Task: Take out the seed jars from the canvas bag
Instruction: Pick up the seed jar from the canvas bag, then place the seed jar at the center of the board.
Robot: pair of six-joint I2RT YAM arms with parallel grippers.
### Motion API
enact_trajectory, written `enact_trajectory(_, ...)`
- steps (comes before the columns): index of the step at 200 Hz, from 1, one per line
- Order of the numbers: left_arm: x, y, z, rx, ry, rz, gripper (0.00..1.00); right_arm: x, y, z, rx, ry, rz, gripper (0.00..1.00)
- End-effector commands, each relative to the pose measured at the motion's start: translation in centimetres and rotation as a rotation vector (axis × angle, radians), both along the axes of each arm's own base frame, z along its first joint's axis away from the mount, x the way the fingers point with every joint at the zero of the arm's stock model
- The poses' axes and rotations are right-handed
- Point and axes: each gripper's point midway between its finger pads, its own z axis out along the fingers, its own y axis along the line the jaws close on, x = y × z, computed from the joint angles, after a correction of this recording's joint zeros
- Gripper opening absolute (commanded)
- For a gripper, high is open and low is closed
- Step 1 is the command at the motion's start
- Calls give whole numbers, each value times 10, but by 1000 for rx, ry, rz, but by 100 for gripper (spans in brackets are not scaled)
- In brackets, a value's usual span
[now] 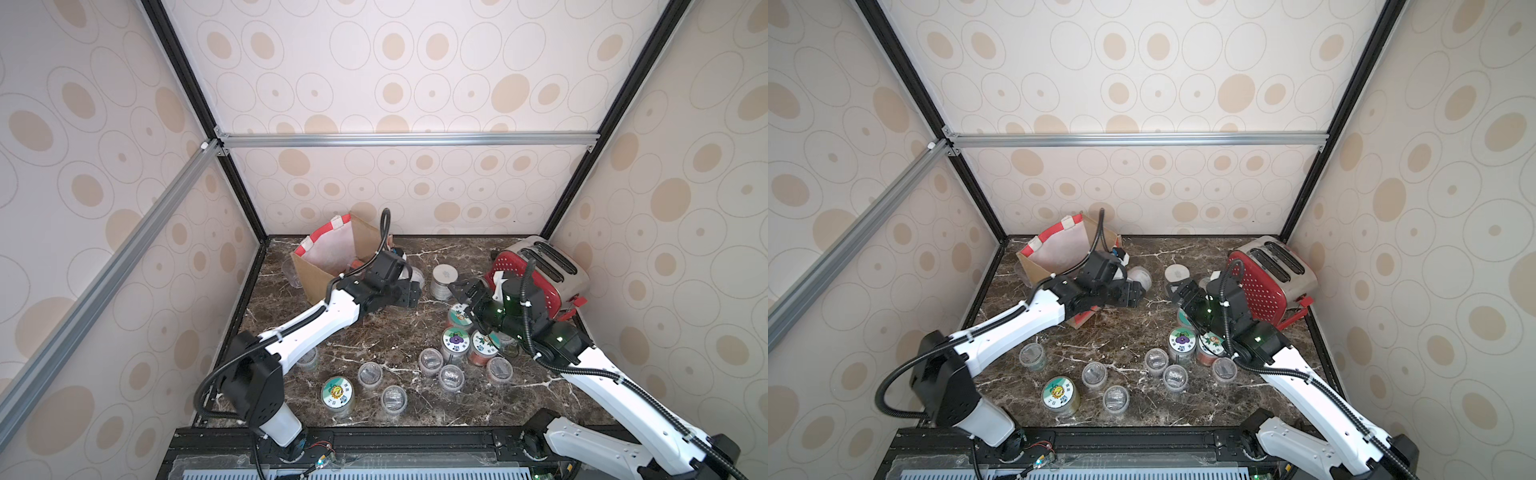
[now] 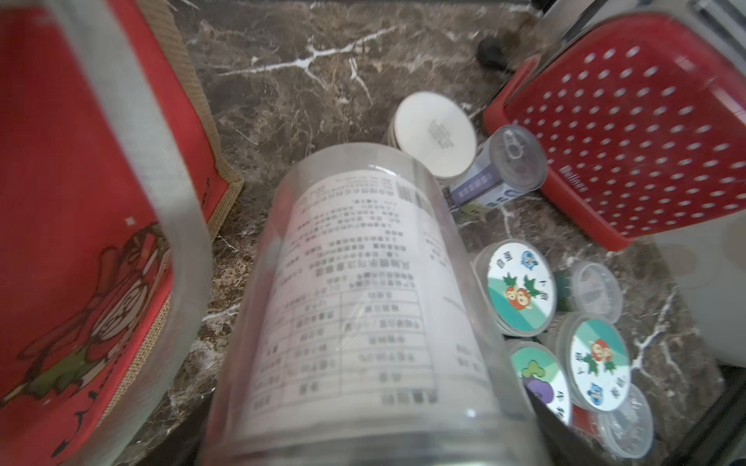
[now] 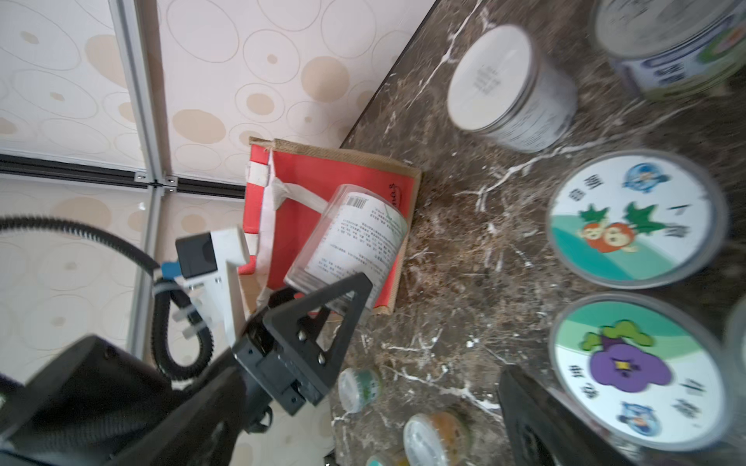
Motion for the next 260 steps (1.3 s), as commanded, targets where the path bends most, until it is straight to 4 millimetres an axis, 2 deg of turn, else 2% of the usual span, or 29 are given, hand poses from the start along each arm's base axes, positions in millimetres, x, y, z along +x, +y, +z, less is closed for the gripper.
enact_trajectory(1, 1, -2, -21, 202, 73, -55, 62, -11, -32, -15, -203, 11, -27, 100)
enact_trajectory(29, 15, -14, -48, 348, 150, -101, 64, -16, -40, -7, -261, -14, -18, 100)
enact_trajectory(49, 24, -24, -55, 391, 185, -131, 65, -16, -42, -4, -279, -23, -10, 100)
enact_trajectory(83, 23, -44, -76, 393, 249, -194, 67, -16, -40, -3, -281, -26, 5, 100)
enact_trajectory(91, 22, -47, -81, 386, 262, -202, 73, -16, -40, -3, -282, -26, 6, 100)
enact_trajectory(104, 17, -52, -83, 368, 277, -215, 90, -16, -39, -3, -282, -26, 8, 100)
enact_trajectory(107, 16, -54, -82, 363, 275, -219, 97, -16, -39, -3, -283, -27, 9, 100)
enact_trajectory(135, 16, -66, -51, 290, 225, -232, 98, -15, -39, -1, -287, -31, 12, 100)
enact_trajectory(165, 20, -70, 11, 191, 115, -212, 98, -14, -39, 3, -291, -34, 16, 100)
enact_trajectory(186, 23, -66, 50, 131, 48, -197, 98, -14, -38, 3, -294, -31, 21, 100)
enact_trajectory(203, 32, -46, 77, 136, -22, -138, 98, -14, -37, 3, -292, -30, 28, 100)
enact_trajectory(218, 46, -16, 103, 154, -89, -62, 98, -12, -32, 1, -291, -31, 45, 100)
enact_trajectory(244, 80, 66, 147, 221, -216, 142, 98, -4, -12, -1, -282, -28, 132, 100)
enact_trajectory(260, 98, 120, 165, 268, -269, 258, 98, 0, 7, -5, -273, -9, 219, 100)
